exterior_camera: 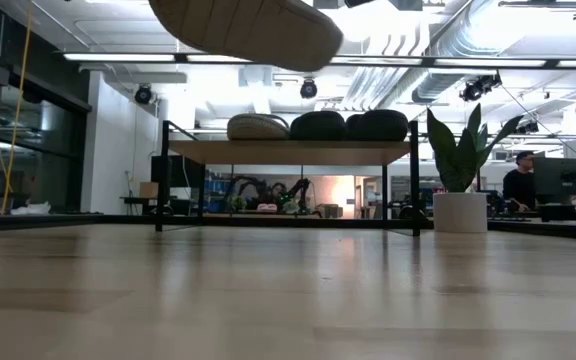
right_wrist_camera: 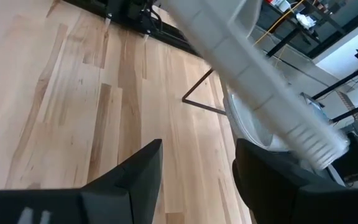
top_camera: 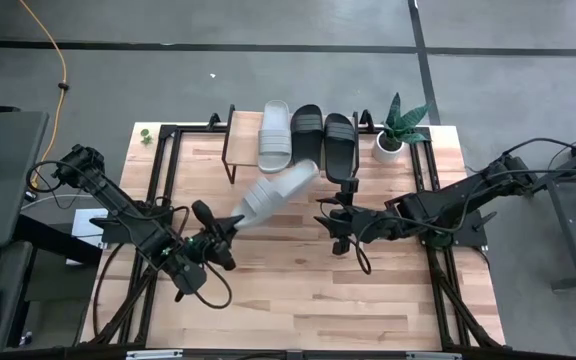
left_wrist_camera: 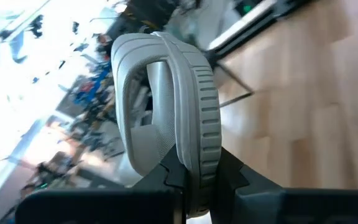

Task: Pick and place slides into the shelf
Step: Put the white slide on the shelf

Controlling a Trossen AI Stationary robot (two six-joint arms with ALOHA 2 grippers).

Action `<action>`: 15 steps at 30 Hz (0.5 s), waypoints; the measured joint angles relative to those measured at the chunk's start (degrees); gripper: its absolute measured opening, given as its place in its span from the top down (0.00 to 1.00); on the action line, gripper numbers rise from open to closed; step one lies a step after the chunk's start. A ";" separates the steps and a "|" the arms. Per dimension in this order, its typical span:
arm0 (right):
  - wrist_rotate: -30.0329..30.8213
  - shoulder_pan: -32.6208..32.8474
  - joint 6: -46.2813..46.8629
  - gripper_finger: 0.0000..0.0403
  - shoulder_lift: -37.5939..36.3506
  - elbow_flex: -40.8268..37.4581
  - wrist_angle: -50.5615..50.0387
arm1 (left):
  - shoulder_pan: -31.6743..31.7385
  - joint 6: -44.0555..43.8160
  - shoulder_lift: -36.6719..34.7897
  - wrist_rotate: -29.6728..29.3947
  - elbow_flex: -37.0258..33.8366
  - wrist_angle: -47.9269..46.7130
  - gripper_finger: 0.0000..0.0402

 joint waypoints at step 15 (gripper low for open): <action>-1.85 0.00 0.15 0.52 0.02 -0.04 0.26 | 0.78 1.19 0.00 -14.23 0.02 -0.26 0.95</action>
